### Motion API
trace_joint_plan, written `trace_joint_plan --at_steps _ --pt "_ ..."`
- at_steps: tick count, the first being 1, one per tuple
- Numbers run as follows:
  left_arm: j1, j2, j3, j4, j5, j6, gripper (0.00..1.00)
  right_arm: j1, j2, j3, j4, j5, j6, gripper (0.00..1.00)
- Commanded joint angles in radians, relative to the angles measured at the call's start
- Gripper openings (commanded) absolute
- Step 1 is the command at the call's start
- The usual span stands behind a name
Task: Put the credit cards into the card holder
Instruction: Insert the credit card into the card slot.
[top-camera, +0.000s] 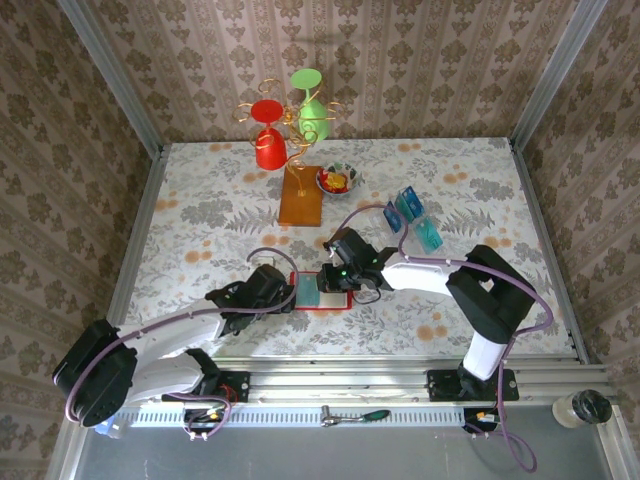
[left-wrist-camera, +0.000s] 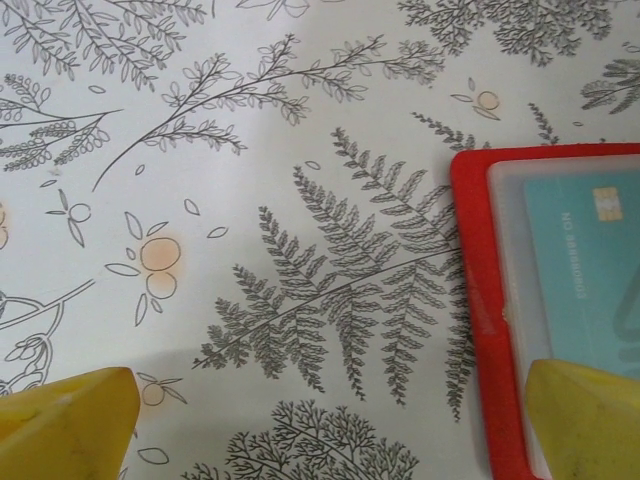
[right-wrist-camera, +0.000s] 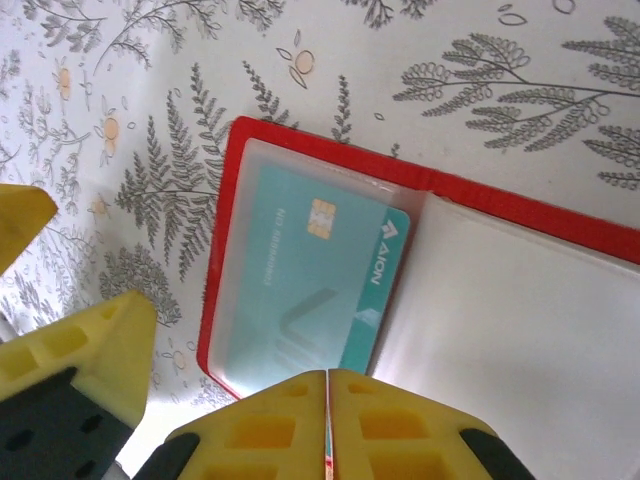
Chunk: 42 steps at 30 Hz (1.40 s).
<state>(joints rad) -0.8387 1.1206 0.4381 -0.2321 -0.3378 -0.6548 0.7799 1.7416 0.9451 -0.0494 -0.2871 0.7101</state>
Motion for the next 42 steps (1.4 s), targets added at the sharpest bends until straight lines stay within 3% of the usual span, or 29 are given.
trace_joint_plan --at_steps 1,31,42 --pt "0.012 -0.003 -0.018 -0.035 -0.019 -0.001 1.00 0.008 0.002 0.042 -0.076 0.039 -0.036 0.08" --pt "0.026 0.090 -0.016 0.029 0.014 0.007 1.00 0.044 0.149 0.141 -0.127 0.025 -0.055 0.04" --pt "0.025 0.065 -0.006 -0.006 -0.012 0.005 1.00 0.043 0.124 0.169 -0.143 0.019 -0.052 0.04"
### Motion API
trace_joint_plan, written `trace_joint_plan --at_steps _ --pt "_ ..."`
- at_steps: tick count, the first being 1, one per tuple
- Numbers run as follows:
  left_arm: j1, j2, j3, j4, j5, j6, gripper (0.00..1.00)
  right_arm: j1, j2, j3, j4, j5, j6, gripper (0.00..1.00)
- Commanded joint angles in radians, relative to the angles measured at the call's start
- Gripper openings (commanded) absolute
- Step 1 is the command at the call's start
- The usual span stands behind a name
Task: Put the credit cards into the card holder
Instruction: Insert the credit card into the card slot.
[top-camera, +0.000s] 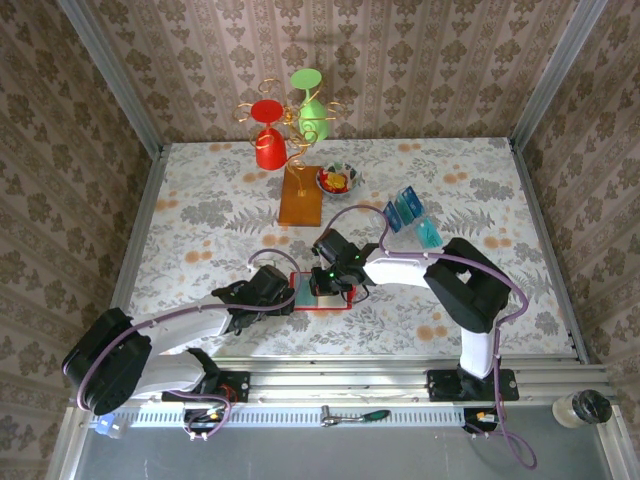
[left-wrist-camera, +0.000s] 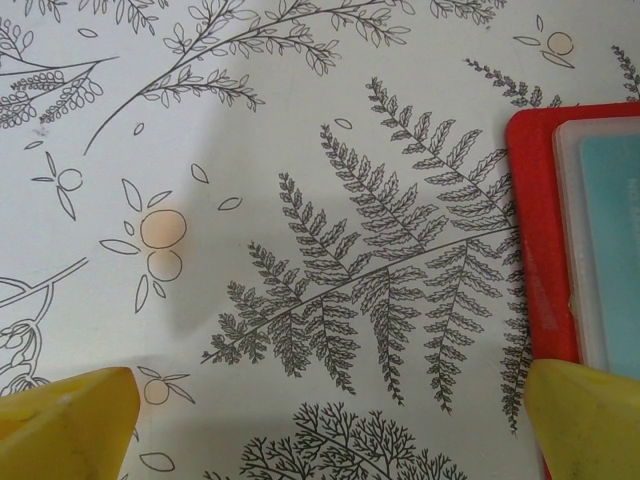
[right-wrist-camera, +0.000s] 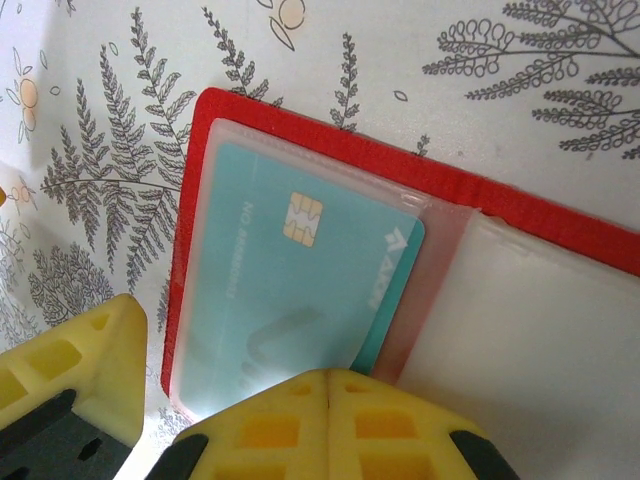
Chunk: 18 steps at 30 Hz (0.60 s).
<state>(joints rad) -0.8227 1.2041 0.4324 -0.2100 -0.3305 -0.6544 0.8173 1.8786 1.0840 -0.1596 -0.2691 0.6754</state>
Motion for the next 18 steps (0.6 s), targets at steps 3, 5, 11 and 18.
trace_joint_plan --at_steps 3,5,11,18 --pt "0.009 -0.055 0.004 -0.087 -0.081 -0.029 1.00 0.002 -0.049 0.030 -0.044 0.016 -0.022 0.04" --pt "0.011 -0.083 -0.001 -0.108 -0.104 -0.038 1.00 -0.004 -0.069 0.028 -0.049 0.027 -0.025 0.04" --pt "0.014 -0.130 -0.004 -0.118 -0.094 -0.037 1.00 -0.013 -0.077 0.030 -0.086 0.068 -0.050 0.04" --pt "0.014 -0.124 -0.003 -0.100 -0.076 -0.025 1.00 -0.014 -0.037 0.031 -0.073 0.065 -0.050 0.04"
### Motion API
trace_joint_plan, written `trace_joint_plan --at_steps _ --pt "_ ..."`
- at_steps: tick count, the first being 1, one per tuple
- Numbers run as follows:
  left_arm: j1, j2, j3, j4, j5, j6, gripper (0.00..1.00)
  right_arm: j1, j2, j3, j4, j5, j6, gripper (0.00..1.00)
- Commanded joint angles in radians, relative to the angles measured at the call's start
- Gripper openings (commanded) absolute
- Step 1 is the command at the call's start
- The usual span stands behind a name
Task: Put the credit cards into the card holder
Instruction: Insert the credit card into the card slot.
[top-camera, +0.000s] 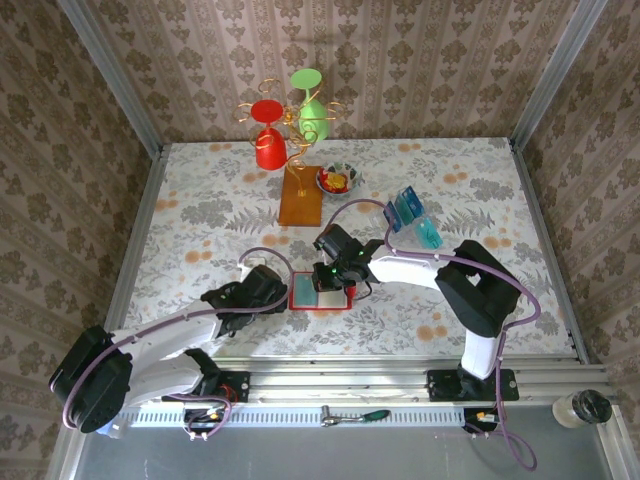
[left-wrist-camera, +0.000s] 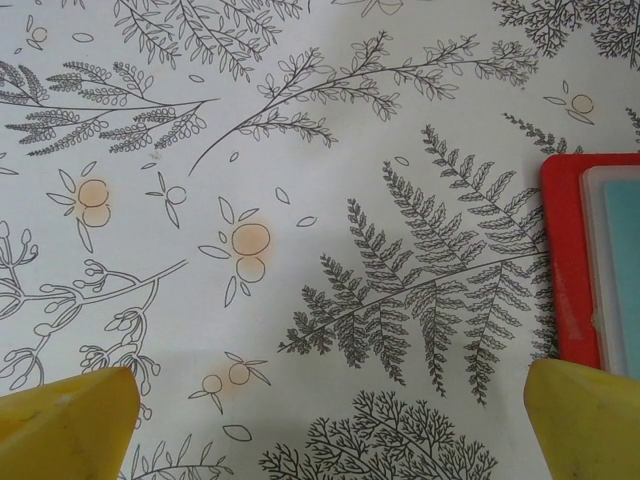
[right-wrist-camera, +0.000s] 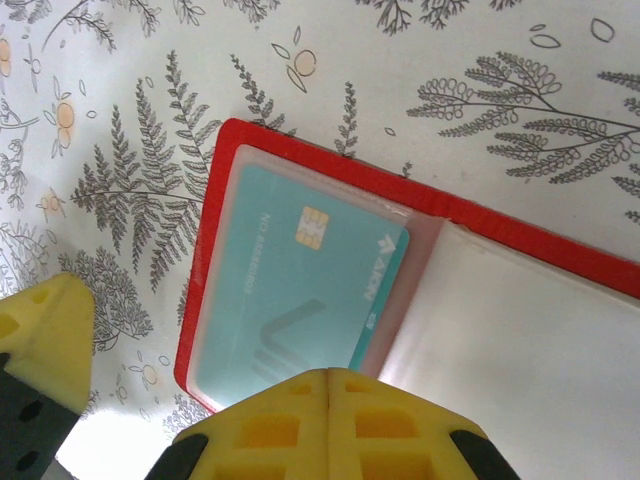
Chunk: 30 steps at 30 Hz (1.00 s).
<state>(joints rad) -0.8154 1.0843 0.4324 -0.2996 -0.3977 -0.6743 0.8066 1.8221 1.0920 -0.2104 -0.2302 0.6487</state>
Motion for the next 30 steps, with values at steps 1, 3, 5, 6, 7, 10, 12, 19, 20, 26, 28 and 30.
trace_joint_plan --at_steps 1,3,5,6,7,10,12,19,20,26,28,30 --pt "0.007 -0.003 -0.003 -0.006 -0.006 -0.005 1.00 -0.004 0.024 0.025 -0.020 0.025 -0.023 0.04" --pt "0.008 0.002 -0.003 -0.001 -0.003 -0.002 1.00 -0.002 0.030 0.023 -0.017 0.022 -0.021 0.04" --pt "0.007 0.008 0.000 0.000 0.001 0.001 1.00 -0.002 0.037 0.022 -0.013 0.020 -0.020 0.04" --pt "0.008 0.011 0.002 0.001 0.003 0.002 1.00 -0.001 0.040 0.022 -0.012 0.019 -0.020 0.04" --pt "0.008 0.013 0.003 0.001 0.005 0.002 1.00 -0.002 0.045 0.022 -0.009 0.017 -0.018 0.04" --pt "0.007 0.016 0.004 0.007 0.008 0.002 1.00 -0.002 0.057 0.023 -0.002 0.008 -0.014 0.04" --pt "0.007 0.016 0.005 0.009 0.010 0.002 1.00 -0.001 0.067 0.025 0.002 0.005 -0.012 0.04" --pt "0.008 0.025 0.009 0.013 0.014 0.004 1.00 0.000 0.089 0.030 0.012 -0.007 -0.008 0.04" --pt "0.007 0.025 0.010 0.014 0.014 0.005 1.00 0.000 0.090 0.032 0.013 -0.009 -0.006 0.04" --pt "0.008 0.025 0.011 0.015 0.014 0.008 1.00 -0.001 0.094 0.036 0.016 -0.018 -0.001 0.04" --pt "0.008 0.025 0.013 0.014 0.013 0.009 1.00 -0.001 0.091 0.040 0.016 -0.026 0.000 0.04" --pt "0.008 0.025 0.015 0.014 0.012 0.011 1.00 0.000 0.083 0.047 0.008 -0.029 -0.002 0.04"
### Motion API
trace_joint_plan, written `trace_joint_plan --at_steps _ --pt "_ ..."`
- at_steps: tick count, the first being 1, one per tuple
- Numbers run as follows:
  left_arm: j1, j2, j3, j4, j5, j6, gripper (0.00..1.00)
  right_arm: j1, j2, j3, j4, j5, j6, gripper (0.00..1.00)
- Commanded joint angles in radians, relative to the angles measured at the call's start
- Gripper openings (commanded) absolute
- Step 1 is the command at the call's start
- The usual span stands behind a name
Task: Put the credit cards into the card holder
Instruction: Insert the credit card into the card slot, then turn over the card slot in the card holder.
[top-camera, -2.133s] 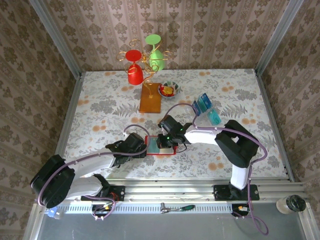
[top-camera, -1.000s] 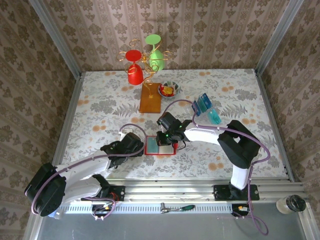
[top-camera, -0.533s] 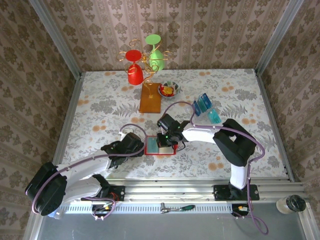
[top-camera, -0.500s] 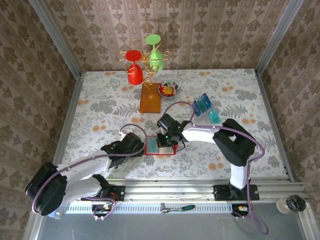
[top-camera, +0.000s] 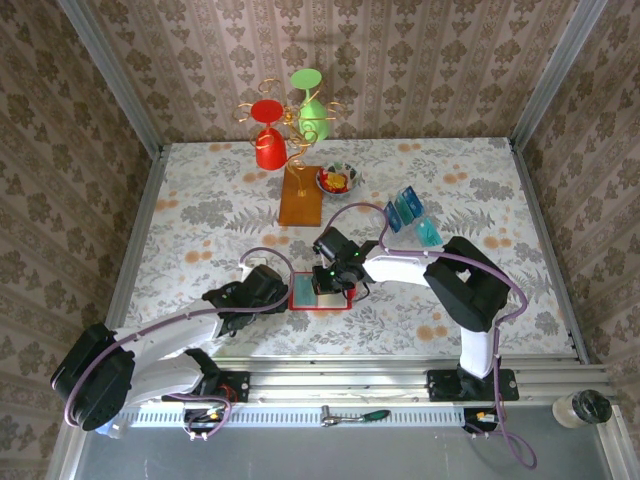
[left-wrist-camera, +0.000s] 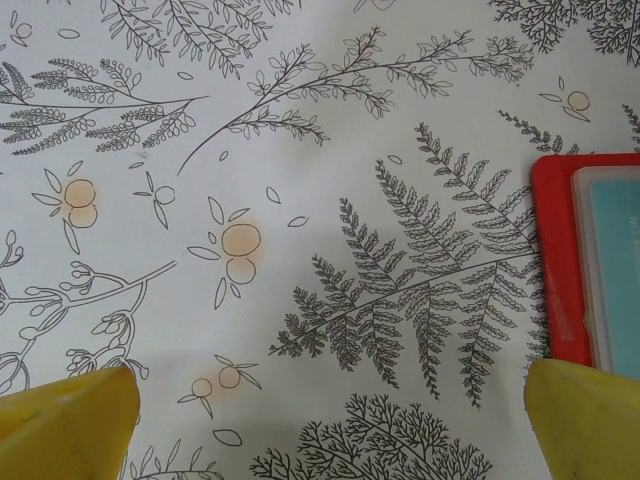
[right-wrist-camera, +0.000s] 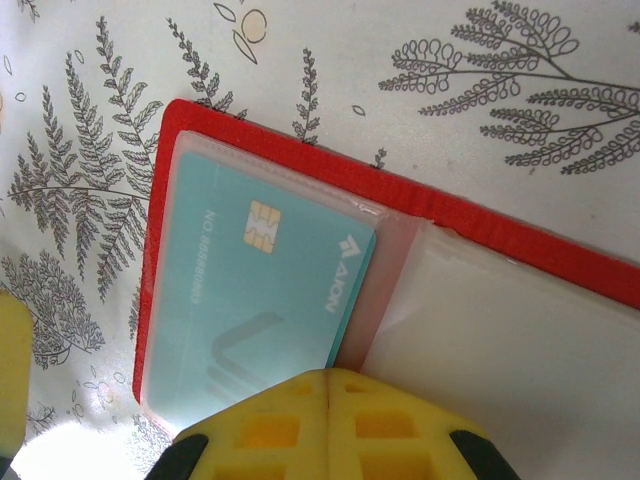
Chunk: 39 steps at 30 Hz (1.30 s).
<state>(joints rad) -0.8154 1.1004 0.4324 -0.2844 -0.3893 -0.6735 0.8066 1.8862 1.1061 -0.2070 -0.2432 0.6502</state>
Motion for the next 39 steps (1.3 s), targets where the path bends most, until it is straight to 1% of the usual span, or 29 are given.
trace_joint_plan --at_steps 1,5,11,17,21,28,39 --pt "0.007 0.007 0.018 -0.004 0.004 0.010 1.00 -0.001 0.009 0.035 -0.001 -0.015 -0.006 0.04" --pt "0.007 0.006 0.030 -0.008 0.018 0.014 1.00 -0.010 -0.036 0.037 -0.028 0.001 -0.020 0.04" --pt "0.004 0.011 0.068 -0.002 0.065 0.025 1.00 -0.064 -0.112 -0.003 -0.055 0.032 -0.044 0.07" --pt "-0.033 0.058 0.123 0.021 0.088 0.026 1.00 -0.123 -0.141 -0.071 -0.051 0.041 -0.057 0.10" --pt "-0.064 0.122 0.164 0.040 0.095 0.028 1.00 -0.139 -0.138 -0.083 -0.047 0.033 -0.065 0.10" --pt "-0.106 0.217 0.214 0.071 0.106 0.031 1.00 -0.138 -0.105 -0.070 -0.055 0.021 -0.081 0.09" --pt "-0.131 0.270 0.229 0.101 0.114 0.040 1.00 -0.136 -0.062 -0.077 -0.046 -0.004 -0.081 0.08"
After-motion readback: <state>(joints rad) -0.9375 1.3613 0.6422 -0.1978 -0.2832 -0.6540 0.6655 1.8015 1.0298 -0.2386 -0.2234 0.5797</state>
